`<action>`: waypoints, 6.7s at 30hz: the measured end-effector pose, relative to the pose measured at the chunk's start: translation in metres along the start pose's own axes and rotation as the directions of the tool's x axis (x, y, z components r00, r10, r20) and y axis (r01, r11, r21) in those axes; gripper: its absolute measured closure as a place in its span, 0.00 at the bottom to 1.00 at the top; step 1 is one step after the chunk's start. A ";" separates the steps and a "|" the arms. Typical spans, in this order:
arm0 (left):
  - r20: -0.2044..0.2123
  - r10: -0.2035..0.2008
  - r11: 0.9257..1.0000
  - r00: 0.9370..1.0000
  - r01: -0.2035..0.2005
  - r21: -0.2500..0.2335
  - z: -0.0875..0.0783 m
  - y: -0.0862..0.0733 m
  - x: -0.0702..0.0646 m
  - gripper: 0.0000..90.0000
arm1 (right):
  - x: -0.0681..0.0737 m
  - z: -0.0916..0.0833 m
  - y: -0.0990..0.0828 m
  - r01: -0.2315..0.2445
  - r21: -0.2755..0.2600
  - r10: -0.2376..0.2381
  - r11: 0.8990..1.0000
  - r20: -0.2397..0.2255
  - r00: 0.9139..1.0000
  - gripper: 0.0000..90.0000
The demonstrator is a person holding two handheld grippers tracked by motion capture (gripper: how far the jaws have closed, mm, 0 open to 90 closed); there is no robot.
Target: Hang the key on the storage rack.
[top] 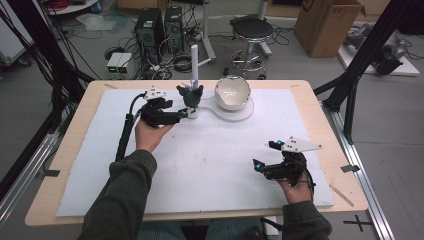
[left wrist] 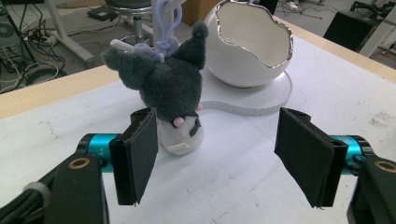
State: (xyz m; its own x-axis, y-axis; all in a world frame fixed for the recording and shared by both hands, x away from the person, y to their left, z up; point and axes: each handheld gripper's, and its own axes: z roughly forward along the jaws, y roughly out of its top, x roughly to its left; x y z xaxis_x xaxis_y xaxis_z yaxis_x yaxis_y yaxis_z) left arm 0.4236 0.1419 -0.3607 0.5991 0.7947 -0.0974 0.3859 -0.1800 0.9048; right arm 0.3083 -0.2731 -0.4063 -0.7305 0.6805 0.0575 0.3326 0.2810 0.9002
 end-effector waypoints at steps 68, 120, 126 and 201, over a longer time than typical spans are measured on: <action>0.024 0.057 0.998 0.998 -0.057 -0.025 -0.068 -0.042 -0.011 0.26 | 0.001 0.002 0.000 -0.013 0.019 0.013 1.000 0.017 1.000 0.08; 0.041 0.115 0.993 0.993 -0.114 -0.018 -0.111 -0.074 -0.021 0.25 | 0.000 0.004 0.000 -0.010 0.022 0.009 1.000 0.022 1.000 0.08; 0.040 0.115 0.993 0.993 -0.114 -0.019 -0.115 -0.076 -0.020 0.25 | 0.000 0.004 0.000 -0.008 0.023 0.008 1.000 0.022 1.000 0.08; -0.027 0.097 0.995 0.995 -0.097 0.004 -0.171 -0.128 -0.009 0.25 | 0.001 0.006 0.000 -0.004 0.029 0.003 1.000 0.021 1.000 0.08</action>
State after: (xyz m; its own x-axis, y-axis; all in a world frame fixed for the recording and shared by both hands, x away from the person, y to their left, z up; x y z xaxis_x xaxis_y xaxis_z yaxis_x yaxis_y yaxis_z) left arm 0.2489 0.2567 -0.4051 0.6144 0.7890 0.0023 0.3287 -0.2587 0.9083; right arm 0.3110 -0.2680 -0.4084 -0.7169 0.6953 0.0516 0.3524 0.2975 0.8873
